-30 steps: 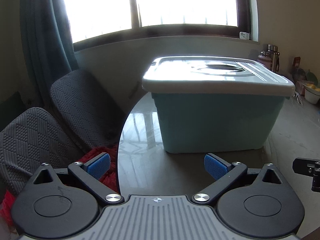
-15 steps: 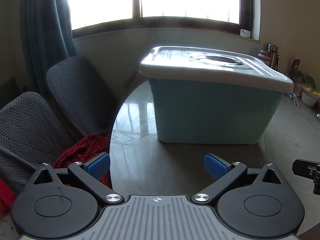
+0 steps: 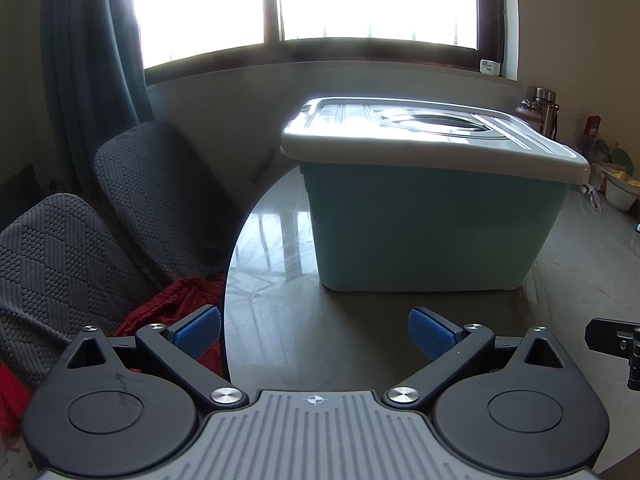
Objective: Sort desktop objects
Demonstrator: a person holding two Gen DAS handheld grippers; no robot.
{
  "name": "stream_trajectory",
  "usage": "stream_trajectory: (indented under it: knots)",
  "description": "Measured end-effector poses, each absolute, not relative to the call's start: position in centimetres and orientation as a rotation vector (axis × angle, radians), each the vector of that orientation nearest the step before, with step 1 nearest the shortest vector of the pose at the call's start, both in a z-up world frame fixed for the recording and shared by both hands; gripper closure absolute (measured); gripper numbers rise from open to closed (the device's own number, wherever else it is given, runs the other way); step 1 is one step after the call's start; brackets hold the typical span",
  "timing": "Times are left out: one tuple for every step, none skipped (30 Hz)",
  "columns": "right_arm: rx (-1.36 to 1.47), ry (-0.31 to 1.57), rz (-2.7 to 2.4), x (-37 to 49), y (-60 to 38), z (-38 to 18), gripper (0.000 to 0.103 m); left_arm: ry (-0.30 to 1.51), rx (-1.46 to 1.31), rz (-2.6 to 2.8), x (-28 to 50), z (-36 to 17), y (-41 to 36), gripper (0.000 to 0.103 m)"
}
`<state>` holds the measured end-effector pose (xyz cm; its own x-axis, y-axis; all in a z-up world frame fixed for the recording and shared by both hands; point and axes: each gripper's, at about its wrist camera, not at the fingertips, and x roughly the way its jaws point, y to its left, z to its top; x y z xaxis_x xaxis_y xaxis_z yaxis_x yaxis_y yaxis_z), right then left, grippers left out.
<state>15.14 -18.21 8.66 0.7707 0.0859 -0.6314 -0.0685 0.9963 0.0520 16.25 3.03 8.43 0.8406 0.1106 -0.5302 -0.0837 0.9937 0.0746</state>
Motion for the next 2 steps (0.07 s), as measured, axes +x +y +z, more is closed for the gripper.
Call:
stream_trajectory:
  knots:
    - [0.028, 0.687, 0.084, 15.15, -18.22, 8.65, 0.023, 0.561, 0.052, 0.099, 16.21, 8.46, 2.99, 0.001]
    - [0.029, 0.689, 0.083, 15.16, -18.24, 8.66, 0.023, 0.557, 0.055, 0.093, 16.13, 8.51, 2.92, 0.001]
